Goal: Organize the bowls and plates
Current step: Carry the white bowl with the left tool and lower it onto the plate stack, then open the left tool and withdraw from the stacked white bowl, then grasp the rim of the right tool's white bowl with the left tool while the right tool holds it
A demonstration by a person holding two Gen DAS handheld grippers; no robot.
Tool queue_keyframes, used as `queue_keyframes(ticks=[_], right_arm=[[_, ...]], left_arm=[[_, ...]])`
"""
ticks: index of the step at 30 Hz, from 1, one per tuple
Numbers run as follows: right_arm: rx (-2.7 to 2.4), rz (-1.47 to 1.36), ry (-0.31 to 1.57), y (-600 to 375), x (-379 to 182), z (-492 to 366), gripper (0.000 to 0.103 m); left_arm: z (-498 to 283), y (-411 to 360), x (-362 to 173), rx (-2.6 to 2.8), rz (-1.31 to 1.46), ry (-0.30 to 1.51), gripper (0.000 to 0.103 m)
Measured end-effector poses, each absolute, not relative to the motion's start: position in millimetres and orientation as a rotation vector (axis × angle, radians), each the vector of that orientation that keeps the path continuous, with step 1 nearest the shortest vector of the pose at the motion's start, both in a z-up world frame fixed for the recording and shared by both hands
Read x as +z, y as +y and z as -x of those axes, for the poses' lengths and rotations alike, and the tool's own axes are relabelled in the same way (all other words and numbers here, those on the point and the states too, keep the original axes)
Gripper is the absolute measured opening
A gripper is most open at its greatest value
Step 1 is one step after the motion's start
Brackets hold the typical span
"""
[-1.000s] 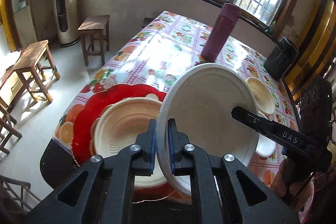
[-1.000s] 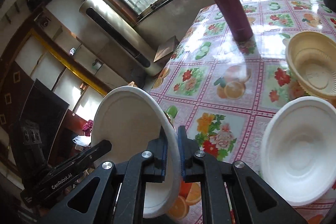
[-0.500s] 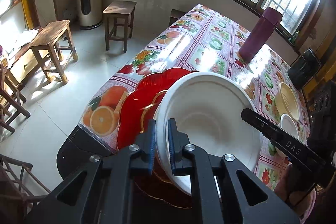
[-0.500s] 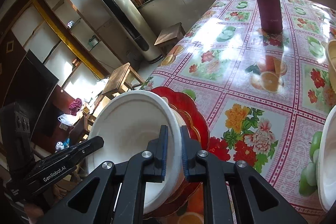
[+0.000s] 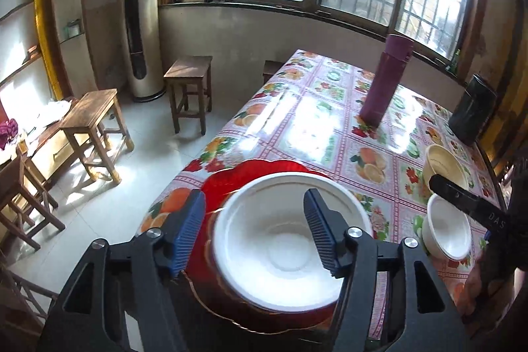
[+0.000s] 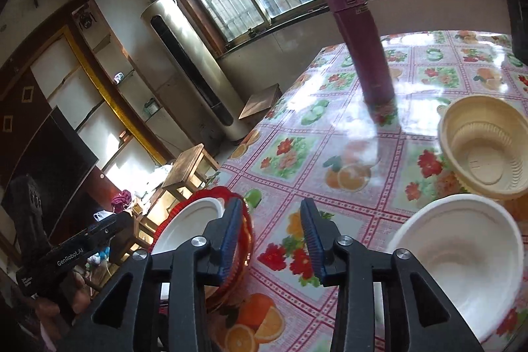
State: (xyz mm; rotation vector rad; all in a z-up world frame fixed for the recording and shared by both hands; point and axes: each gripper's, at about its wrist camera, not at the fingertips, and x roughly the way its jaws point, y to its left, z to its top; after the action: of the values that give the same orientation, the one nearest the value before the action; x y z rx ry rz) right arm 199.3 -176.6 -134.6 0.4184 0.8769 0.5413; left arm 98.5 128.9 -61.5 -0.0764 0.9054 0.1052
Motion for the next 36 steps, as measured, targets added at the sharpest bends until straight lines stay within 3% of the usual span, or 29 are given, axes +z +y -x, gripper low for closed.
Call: queue_keyframes(ticks=[2, 5, 7, 10, 18, 25, 36], right_arm=[[0.511, -0.427, 0.847, -211, -129, -198, 0.055], [0.463, -0.46, 0.81, -265, -124, -195, 0.062], [0.427, -0.479, 0.794, -298, -125, -193, 0.073], [0.351, -0.509, 0.788, -339, -136, -191, 0.078], [0.234, -0.642, 0.963, -386, -180, -206, 0.079], [0.227, -0.735, 1.088, -383, -203, -204, 0.079], [0.23, -0.723, 1.112, -368, -206, -201, 0.083]], left_arm=[[-101, 99, -60, 0.039, 0.03, 0.903, 0.075], [-108, 56, -65, -0.064, -0.011, 0.945, 0.075], [-115, 31, -72, -0.117, -0.025, 0.987, 0.075], [-126, -4, -88, -0.143, -0.055, 1.052, 0.075], [-149, -54, -125, -0.102, -0.087, 1.162, 0.075], [-156, -79, -135, -0.048, -0.157, 1.127, 0.075], [-159, -91, -142, -0.044, -0.192, 1.109, 0.075]])
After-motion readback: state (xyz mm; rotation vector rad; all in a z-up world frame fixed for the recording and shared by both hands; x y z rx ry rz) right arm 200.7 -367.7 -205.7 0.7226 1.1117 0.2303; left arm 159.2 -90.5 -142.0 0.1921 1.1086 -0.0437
